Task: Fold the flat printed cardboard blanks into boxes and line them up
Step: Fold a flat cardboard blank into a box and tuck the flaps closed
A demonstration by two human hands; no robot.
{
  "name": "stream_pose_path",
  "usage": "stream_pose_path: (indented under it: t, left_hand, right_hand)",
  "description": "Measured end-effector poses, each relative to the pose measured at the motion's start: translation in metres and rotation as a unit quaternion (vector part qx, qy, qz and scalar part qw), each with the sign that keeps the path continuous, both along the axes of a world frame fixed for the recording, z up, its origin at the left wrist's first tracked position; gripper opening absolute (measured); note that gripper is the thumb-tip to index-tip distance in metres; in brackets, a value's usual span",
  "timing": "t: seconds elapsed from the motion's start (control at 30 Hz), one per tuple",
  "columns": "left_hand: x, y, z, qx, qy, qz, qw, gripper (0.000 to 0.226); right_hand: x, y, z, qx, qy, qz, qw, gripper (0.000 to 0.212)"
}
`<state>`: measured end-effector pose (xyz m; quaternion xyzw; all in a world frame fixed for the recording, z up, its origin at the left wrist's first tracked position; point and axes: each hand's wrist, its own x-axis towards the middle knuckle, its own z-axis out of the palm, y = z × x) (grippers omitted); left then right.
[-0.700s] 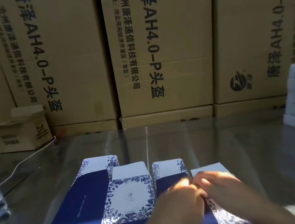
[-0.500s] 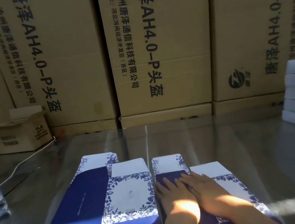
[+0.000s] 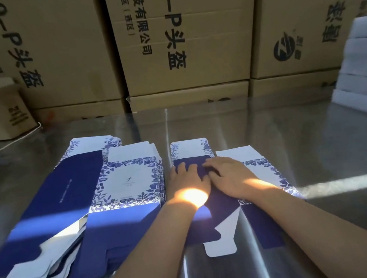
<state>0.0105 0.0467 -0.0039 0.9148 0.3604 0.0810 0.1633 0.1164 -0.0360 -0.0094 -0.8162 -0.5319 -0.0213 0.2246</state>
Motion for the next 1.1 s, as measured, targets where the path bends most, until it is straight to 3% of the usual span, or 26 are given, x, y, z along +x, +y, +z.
stream_pose_path:
  t: [0.2,0.43,0.57,0.67,0.77,0.87,1.0,1.1]
  left_hand:
    - [0.002,0.004,-0.001,0.020,-0.011,0.007,1.000,0.050]
    - [0.008,0.018,0.012,-0.088,-0.122,0.066,0.986,0.051]
    - [0.005,0.017,0.014,-0.097,-0.141,0.073,0.983,0.060]
    - [0.000,0.011,0.021,-0.043,-0.087,0.071,0.993,0.054]
    - [-0.007,-0.001,0.028,0.057,0.062,0.059,0.995,0.041]
    - [-0.010,-0.009,0.033,0.095,0.096,0.039,0.990,0.038]
    - [-0.019,-0.005,0.037,0.022,0.052,0.027,0.998,0.058]
    - [-0.027,0.004,0.044,-0.095,-0.084,0.032,0.991,0.057]
  right_hand:
    - [-0.010,0.006,0.007,-0.018,-0.017,-0.008,1.000,0.041]
    - [-0.010,0.000,0.010,-0.007,0.054,0.002,0.999,0.039]
    - [-0.001,-0.008,0.022,0.045,0.061,-0.100,0.992,0.038]
    - [0.020,-0.028,0.045,0.057,0.048,-0.232,0.970,0.038]
    - [0.040,-0.051,0.052,-0.067,0.029,-0.299,0.951,0.039]
    - [0.050,-0.057,0.048,-0.162,0.070,-0.281,0.943,0.032]
    - [0.049,-0.053,0.049,-0.148,0.130,-0.254,0.947,0.030]
    - [0.050,-0.060,0.061,-0.063,0.200,-0.235,0.949,0.037]
